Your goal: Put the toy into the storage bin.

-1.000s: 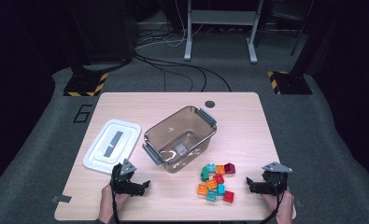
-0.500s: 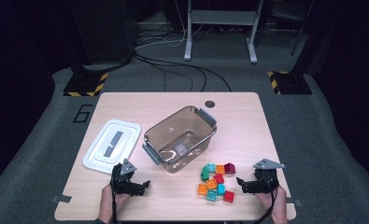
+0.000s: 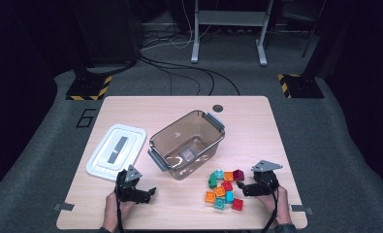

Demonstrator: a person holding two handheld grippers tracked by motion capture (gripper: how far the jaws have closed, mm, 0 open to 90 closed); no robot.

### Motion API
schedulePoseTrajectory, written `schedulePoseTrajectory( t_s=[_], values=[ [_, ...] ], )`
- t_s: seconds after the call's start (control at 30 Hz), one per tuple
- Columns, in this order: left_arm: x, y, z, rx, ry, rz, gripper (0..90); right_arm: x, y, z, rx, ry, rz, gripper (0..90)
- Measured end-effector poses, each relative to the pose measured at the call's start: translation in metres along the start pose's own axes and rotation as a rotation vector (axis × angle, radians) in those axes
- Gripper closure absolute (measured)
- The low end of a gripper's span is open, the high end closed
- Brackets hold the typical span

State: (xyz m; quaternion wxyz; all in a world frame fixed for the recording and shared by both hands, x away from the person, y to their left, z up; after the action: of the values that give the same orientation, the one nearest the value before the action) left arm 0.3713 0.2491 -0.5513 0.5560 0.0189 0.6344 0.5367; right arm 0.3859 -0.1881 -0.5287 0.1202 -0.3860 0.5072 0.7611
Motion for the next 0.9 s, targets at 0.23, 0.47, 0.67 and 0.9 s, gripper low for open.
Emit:
schedulePoseTrajectory(
  t_s=[0.23,0.47,0.67,0.9],
  values=[
    [0.0,0.0,0.0,-0.001,-0.001,0.001,0.4,-0.007,-0.011,0.0,-0.025,0.04,0.017,21.4],
    [0.0,0.0,0.0,-0.002,-0.001,0.0,0.5,-0.01,-0.014,0.0,-0.077,0.089,0.046,34.8],
    [0.0,0.0,0.0,-0.003,0.0,-0.002,0.5,-0.009,-0.018,-0.001,-0.085,0.09,0.061,43.2],
    [0.0,0.0,-0.001,-0.004,-0.001,-0.004,0.9,-0.007,-0.02,-0.001,-0.074,0.075,0.069,52.3]
  ],
)
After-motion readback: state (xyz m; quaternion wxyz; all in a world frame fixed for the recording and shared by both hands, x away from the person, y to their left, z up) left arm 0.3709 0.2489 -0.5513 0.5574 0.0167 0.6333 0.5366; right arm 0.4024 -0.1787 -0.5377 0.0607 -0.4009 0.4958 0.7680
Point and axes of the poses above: each handheld gripper's, and its own axes: y roughly backward along the jaws, x roughly out of its underside, z roughly to its left, the point moved 3 cm from there along -y, roughly forward along the jaws, and after that the axes turned 15 degrees about -y, right-handed, at the moved point
